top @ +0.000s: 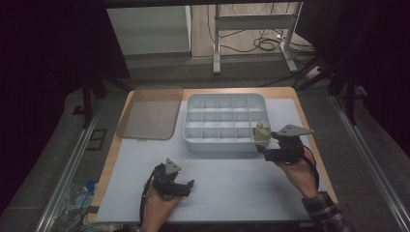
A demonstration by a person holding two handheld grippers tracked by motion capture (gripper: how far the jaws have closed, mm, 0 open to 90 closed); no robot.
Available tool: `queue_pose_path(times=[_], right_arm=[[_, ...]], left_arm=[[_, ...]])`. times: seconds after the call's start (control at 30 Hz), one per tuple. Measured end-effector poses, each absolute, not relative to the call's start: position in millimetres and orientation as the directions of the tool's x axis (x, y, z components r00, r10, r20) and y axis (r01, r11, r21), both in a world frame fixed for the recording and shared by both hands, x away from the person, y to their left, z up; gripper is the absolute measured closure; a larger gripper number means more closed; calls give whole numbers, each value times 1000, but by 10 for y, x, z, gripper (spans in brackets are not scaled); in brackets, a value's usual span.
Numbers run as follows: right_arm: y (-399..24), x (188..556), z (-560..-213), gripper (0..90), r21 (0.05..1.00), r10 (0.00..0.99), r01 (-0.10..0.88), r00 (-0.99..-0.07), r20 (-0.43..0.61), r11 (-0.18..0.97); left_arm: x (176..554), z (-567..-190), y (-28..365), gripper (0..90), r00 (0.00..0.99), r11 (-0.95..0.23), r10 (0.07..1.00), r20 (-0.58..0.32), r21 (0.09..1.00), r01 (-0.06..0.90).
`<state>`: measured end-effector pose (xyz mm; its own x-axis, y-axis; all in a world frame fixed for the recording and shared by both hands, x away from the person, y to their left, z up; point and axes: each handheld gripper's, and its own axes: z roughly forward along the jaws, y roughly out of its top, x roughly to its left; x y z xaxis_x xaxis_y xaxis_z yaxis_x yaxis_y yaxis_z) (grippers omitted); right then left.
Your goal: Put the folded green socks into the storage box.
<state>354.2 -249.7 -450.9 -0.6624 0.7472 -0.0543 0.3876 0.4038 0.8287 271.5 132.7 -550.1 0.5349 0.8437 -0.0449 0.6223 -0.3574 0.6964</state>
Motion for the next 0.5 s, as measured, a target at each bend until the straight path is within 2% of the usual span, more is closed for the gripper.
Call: queue_pose_path(times=[0.23,0.5], right_arm=[[-2524,3420,-4474,183,828,727,376,-684,-56,417],[-2523,3281,-4463,107,825,706,366,-706,-56,431]], left_arm=[[2715,-5501,1327,47,535,-356,843,-47,697,623],[2714,-5501,1326,47,534,-355,844,-47,696,624]])
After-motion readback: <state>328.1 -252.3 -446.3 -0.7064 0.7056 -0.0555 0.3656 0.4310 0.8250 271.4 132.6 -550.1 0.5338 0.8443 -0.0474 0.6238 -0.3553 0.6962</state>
